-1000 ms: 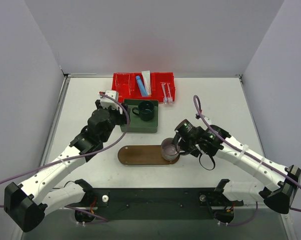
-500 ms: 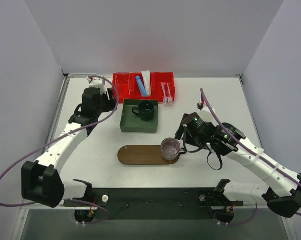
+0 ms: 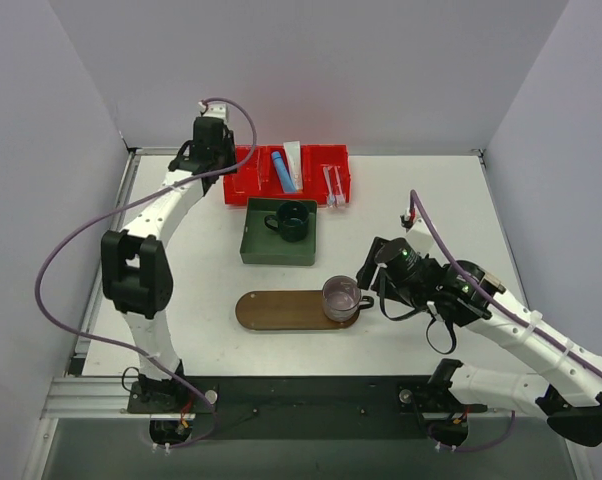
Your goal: Prepare toiletry sets of a toothbrush and toothpaste on the tray
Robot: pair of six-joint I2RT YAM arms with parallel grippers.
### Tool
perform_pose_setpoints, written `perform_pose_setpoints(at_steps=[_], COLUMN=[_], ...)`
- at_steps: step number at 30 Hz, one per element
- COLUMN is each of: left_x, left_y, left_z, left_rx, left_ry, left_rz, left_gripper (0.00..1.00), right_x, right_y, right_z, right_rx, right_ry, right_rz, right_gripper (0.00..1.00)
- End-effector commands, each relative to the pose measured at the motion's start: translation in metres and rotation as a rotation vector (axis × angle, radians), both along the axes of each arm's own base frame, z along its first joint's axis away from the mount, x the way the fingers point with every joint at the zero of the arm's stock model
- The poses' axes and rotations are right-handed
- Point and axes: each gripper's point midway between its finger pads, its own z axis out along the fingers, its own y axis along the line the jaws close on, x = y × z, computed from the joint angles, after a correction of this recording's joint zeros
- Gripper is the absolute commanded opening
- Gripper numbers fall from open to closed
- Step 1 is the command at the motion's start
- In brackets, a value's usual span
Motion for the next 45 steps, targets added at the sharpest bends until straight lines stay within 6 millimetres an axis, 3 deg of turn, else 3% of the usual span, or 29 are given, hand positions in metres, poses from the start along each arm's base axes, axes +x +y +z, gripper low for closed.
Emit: perform_pose_setpoints(at_steps=[1, 2, 3, 5, 6, 12, 29, 45], left_x=[0.03, 0.038, 0.045, 0.056, 0.062, 0.079, 0.097, 0.096], left_y=[0.007, 0.004, 0.004, 0.003, 0.005, 0.006, 0.008, 0.008], left_z=[-0.017, -0.004, -0.022, -0.016, -0.029, -0.049, -0.076, -0.087], left_rx=[0.077, 0.077, 0.1, 0.109, 0.123, 0.126, 0.129, 0.123], left_ry=[0.07, 0.054, 0.085, 0.077, 0.099, 0.132, 0.15, 0.174], left_rz=[0.006, 0.001, -0.004, -0.001, -0.001, -0.002, 0.006, 0.006], left_gripper=[0.43, 0.42, 0.42, 0.42, 0.41, 0.41, 0.41, 0.25], right_x=[0.001, 0.001, 0.001, 0.003, 0.004, 0.003, -0.001, 0.001], right_y=[0.0, 0.0, 0.001, 0.001, 0.002, 0.007, 0.013, 0.017], right_z=[-0.001, -0.002, -0.003, -0.006, -0.009, -0.015, -0.032, -0.038], right_rx=[-0.004, -0.012, -0.02, -0.036, -0.045, -0.057, -0.062, -0.08], right_ry=[-0.023, -0.02, -0.019, -0.017, -0.008, 0.018, 0.071, 0.092], right_rz=[0.007, 0.009, 0.014, 0.013, 0.017, 0.032, 0.045, 0.052], right_gripper=[0.57, 0.57, 0.57, 0.57, 0.57, 0.57, 0.57, 0.57])
